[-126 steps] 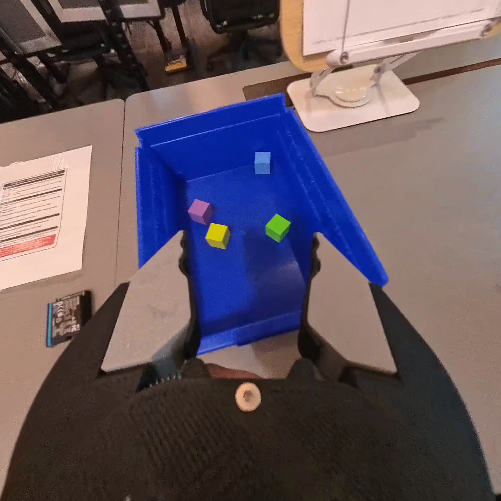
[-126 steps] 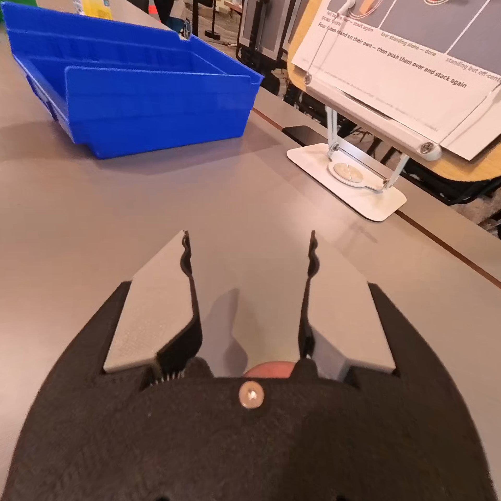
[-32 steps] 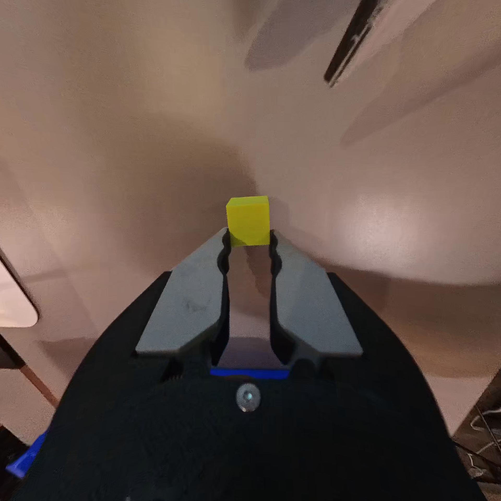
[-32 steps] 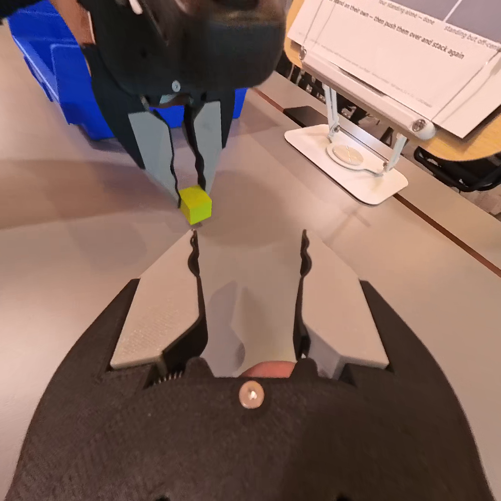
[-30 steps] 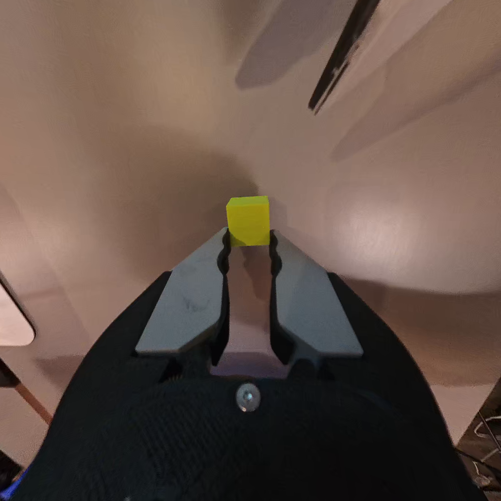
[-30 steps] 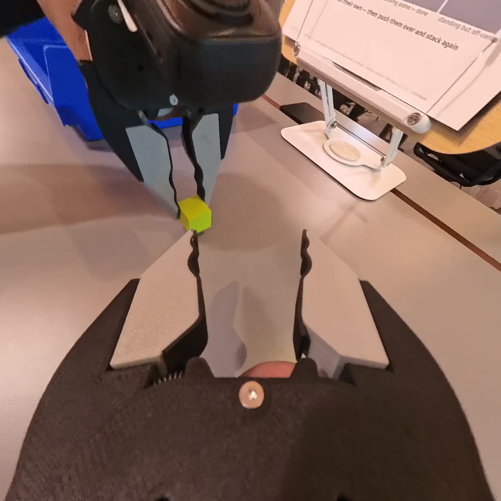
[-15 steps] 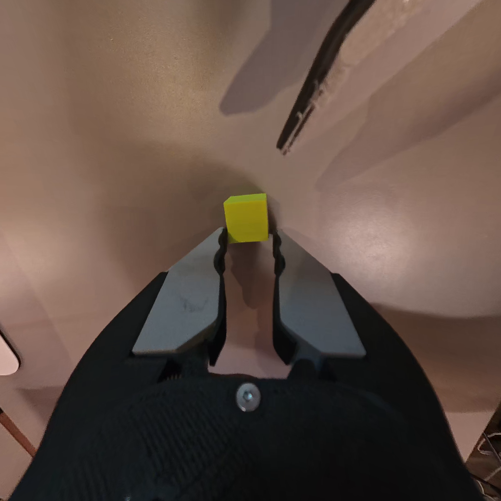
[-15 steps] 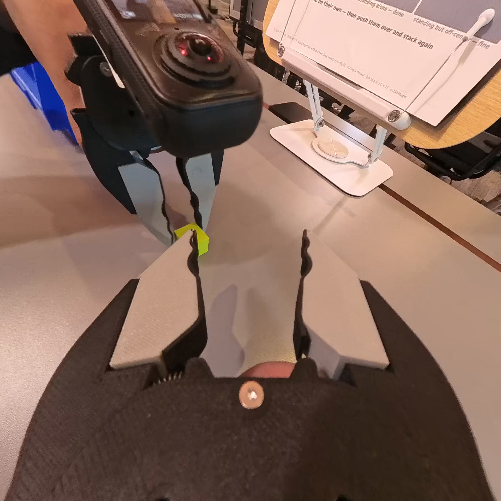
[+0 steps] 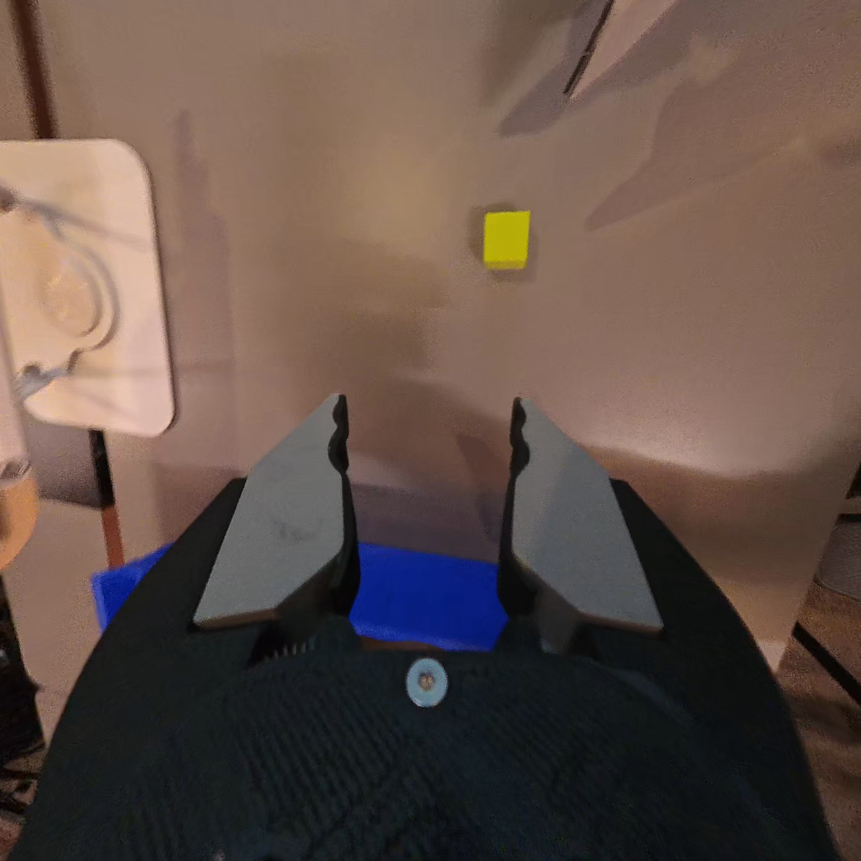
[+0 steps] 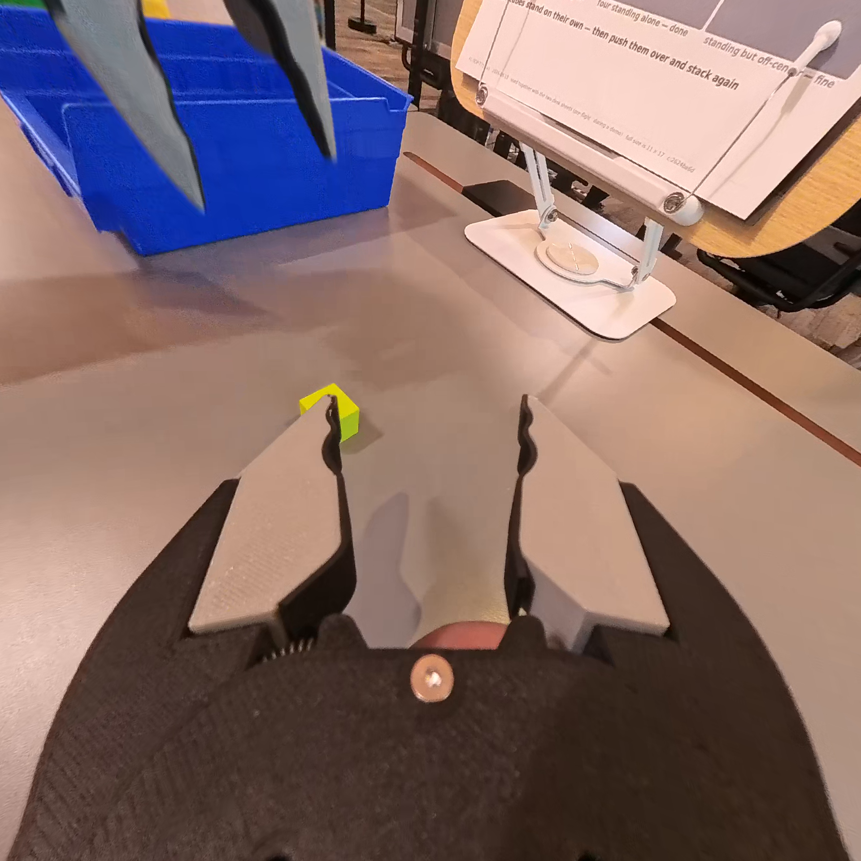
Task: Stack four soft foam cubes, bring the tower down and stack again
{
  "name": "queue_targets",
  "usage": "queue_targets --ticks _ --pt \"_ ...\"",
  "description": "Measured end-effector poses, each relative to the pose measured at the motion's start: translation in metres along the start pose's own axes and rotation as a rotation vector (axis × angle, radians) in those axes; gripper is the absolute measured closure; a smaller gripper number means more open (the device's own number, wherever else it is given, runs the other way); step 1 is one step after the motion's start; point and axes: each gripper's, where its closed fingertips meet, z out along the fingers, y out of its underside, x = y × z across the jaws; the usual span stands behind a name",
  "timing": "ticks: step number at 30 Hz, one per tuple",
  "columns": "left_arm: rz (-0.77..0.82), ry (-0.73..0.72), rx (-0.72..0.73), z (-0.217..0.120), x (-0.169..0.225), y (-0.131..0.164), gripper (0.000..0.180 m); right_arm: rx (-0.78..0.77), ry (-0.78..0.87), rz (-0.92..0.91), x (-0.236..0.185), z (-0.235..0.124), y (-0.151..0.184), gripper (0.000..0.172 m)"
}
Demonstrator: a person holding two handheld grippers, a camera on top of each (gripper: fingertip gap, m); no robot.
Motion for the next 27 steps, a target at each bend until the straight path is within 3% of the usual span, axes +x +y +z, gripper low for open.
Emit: queue_targets --ticks 4,9,12,18,27 --pt "-0.094 -0.085 0.036 -0.048 -0.018 0.043 0.112 -0.015 -0.009 -0.014 -0.005 0.003 0.004 0.097" --pt "-0.202 -0.162 0.074 -0.072 -0.030 0.099 0.115 -0.041 -0.021 -0.012 -0.009 0.009 0.011 0.097" --pt "-0.287 -0.178 0.036 -0.062 -0.037 0.136 0.114 -0.053 -0.024 0.001 -0.009 0.013 0.015 0.097" --pt "-0.492 -0.153 -0.068 -0.008 -0.049 0.194 0.109 -0.077 -0.007 0.008 -0.004 0.017 0.023 0.097" --pt "-0.597 -0.117 -0.088 0.028 -0.060 0.213 0.112 -0.073 -0.008 0.008 -0.003 0.016 0.022 0.097"
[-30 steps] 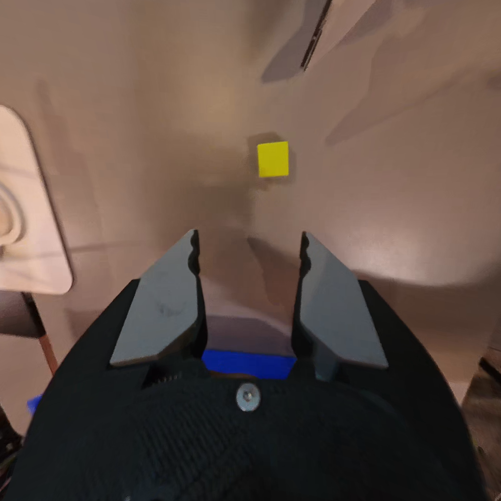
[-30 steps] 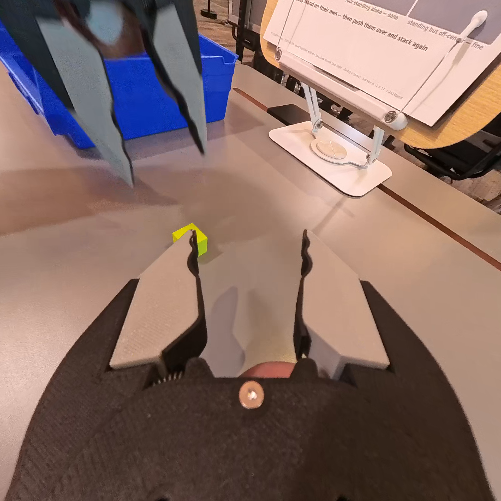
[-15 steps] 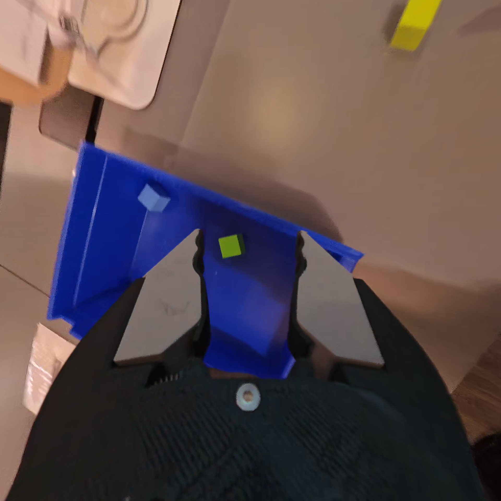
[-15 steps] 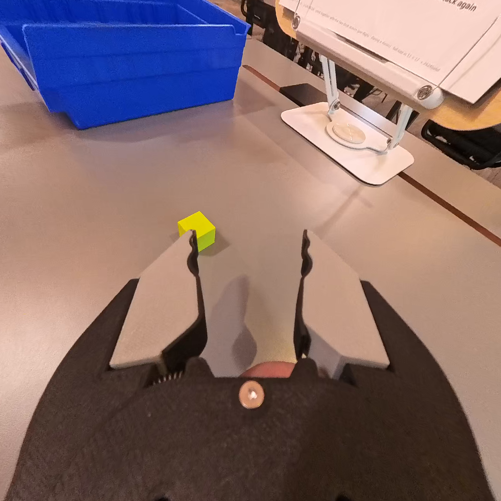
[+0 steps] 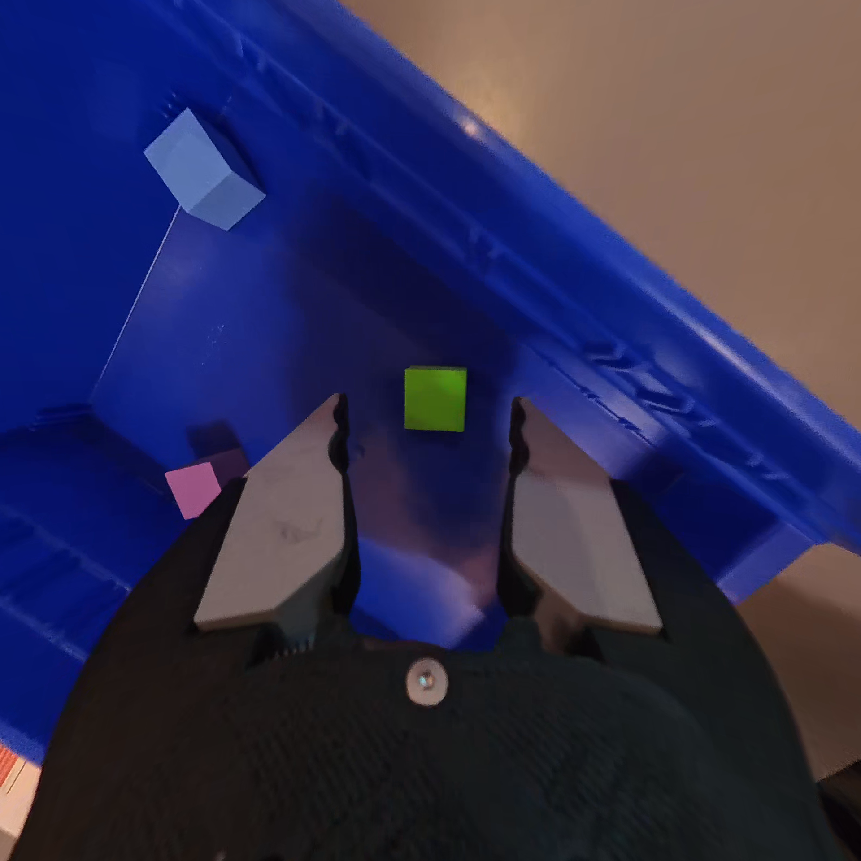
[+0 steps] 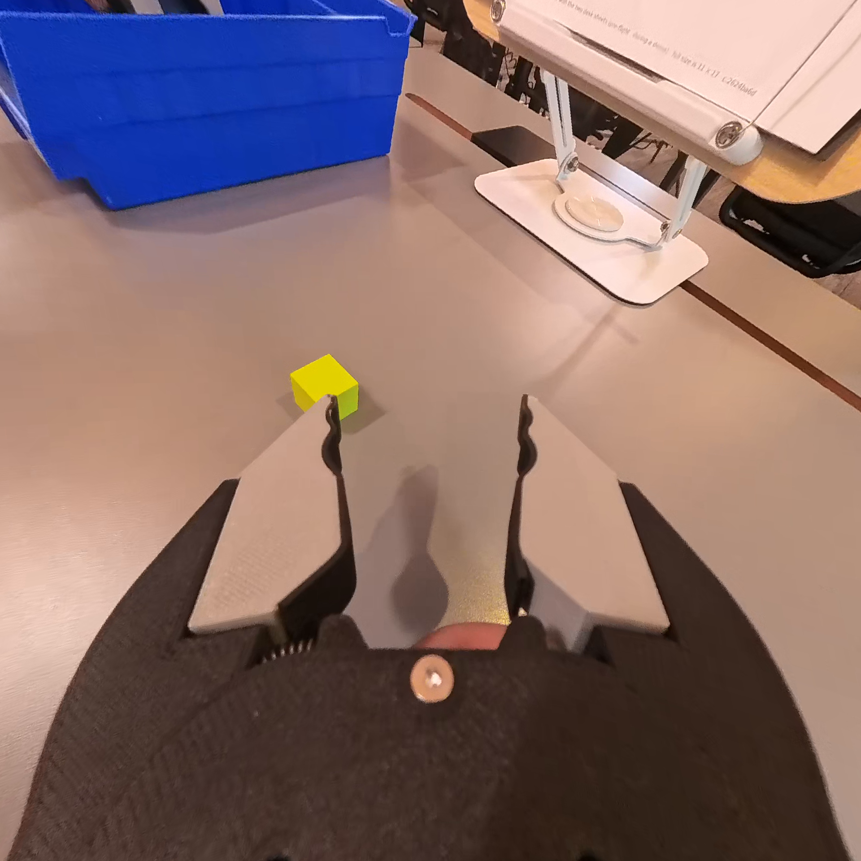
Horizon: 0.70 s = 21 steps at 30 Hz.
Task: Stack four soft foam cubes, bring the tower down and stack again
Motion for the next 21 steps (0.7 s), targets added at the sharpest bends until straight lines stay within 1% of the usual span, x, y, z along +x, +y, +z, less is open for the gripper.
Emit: queue_targets --ticks 4,8,11,12,20,21 --pt "-0.006 0.001 -0.030 0.005 -0.003 0.006 0.114 0.013 -0.006 -0.002 -0.002 -0.003 -0.004 0.097" --pt "0.001 -0.013 -0.079 0.013 -0.004 0.014 0.120 0.027 -0.009 -0.006 -0.003 -0.005 -0.007 0.097" --pt "-0.008 -0.002 -0.067 0.015 -0.002 0.011 0.126 0.029 -0.010 -0.007 -0.004 -0.005 -0.008 0.097" --pt "-0.002 -0.001 -0.068 0.015 -0.001 0.011 0.131 0.031 -0.010 -0.006 -0.004 -0.006 -0.009 0.098" --pt "0.031 -0.037 -0.052 0.012 -0.003 0.010 0.154 0.031 -0.013 -0.003 -0.005 -0.006 -0.009 0.098" --pt "0.031 -0.038 -0.052 0.011 -0.002 0.011 0.154 0.031 -0.013 -0.004 -0.005 -0.006 -0.009 0.098"
